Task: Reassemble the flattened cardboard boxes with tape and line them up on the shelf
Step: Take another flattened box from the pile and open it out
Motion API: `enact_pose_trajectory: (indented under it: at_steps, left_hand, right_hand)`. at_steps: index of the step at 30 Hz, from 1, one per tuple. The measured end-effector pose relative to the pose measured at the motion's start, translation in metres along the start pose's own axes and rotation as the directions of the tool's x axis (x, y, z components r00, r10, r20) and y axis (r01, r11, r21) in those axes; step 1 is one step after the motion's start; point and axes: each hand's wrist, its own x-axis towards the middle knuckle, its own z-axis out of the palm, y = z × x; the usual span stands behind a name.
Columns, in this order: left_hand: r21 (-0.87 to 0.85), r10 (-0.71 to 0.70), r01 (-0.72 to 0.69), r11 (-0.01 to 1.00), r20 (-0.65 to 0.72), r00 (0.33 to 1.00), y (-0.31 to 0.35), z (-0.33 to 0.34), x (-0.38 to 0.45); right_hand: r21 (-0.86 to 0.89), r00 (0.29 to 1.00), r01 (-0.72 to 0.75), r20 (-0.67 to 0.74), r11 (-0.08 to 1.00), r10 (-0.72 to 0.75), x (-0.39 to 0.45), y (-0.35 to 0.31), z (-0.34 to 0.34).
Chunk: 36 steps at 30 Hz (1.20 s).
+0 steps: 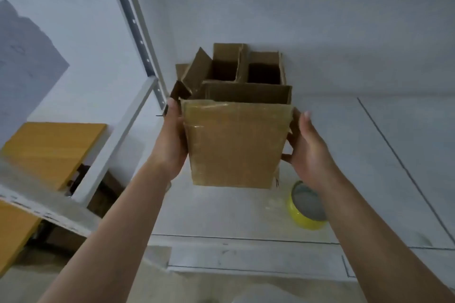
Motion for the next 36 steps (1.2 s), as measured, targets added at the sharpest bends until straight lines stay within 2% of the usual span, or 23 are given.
enact_pose_trajectory:
  at_steps: [3,5,7,10,13,16,19,21,24,27,28,30,32,34,36]
  left_hand:
    - [0.07,-0.083,0.086,0.994,-0.044,0.996,-0.008,-0.023,0.007]
    - [0.088,-0.138,0.139,0.986,-0.018,0.99,-0.018,-0.036,0.009]
    - [0.064,-0.188,0.185,0.981,0.032,0.982,-0.023,-0.042,0.01]
    - [0.039,-0.207,0.203,0.978,0.181,0.962,-0.027,-0.042,0.011]
    - [0.023,-0.195,0.196,0.98,0.235,0.952,-0.034,-0.043,0.015]
    - [-0.02,-0.194,0.205,0.979,0.248,0.949,-0.041,-0.048,0.018]
    - [-0.086,-0.157,0.187,0.979,0.273,0.949,-0.043,-0.053,0.013]
    - [-0.104,-0.083,0.119,0.987,0.304,0.949,-0.043,-0.051,0.009]
    - [-0.141,0.02,0.021,0.99,0.281,0.959,-0.044,-0.047,0.004]
    - [-0.195,0.052,0.007,0.981,0.293,0.955,-0.045,-0.045,-0.001]
    - [-0.194,0.062,-0.003,0.981,0.296,0.953,-0.046,-0.045,-0.002]
    - [-0.084,0.081,-0.057,0.995,0.327,0.942,-0.047,-0.047,-0.002]
    - [0.028,0.103,-0.117,0.993,0.304,0.947,-0.046,-0.045,-0.004]
    - [0.037,0.086,-0.098,0.994,0.251,0.964,-0.048,-0.042,-0.003]
    - [0.02,0.082,-0.088,0.996,0.212,0.974,-0.048,-0.04,-0.002]
  right_hand:
    - [0.121,0.988,-0.008,-0.154,0.993,0.027,-0.002,0.016,0.029]
    - [0.147,0.966,-0.027,-0.252,0.989,0.064,-0.008,0.028,0.043]
    - [0.161,0.94,-0.036,-0.33,0.986,0.089,-0.017,0.037,0.053]
    - [0.186,0.901,-0.01,-0.424,0.982,0.089,-0.03,0.047,0.062]
    - [0.191,0.858,0.014,-0.506,0.982,0.086,-0.036,0.054,0.065]
    - [0.196,0.855,0.067,-0.516,0.978,0.045,-0.039,0.057,0.071]
    - [0.118,0.855,0.098,-0.518,0.988,-0.023,-0.042,0.059,0.077]
    - [0.11,0.839,0.137,-0.541,0.984,-0.056,-0.045,0.061,0.077]
    - [0.122,0.829,0.2,-0.55,0.972,-0.102,-0.045,0.062,0.081]
    - [0.17,0.813,0.265,-0.569,0.949,-0.125,-0.044,0.063,0.084]
    - [0.199,0.817,0.285,-0.563,0.938,-0.129,-0.044,0.063,0.085]
    - [0.225,0.822,0.298,-0.554,0.928,-0.13,-0.044,0.064,0.086]
    - [0.183,0.812,0.261,-0.573,0.948,-0.113,-0.043,0.063,0.086]
    - [0.111,0.802,0.222,-0.585,0.969,-0.116,-0.043,0.063,0.081]
    - [-0.069,0.786,0.16,-0.594,0.985,-0.17,-0.047,0.062,0.072]
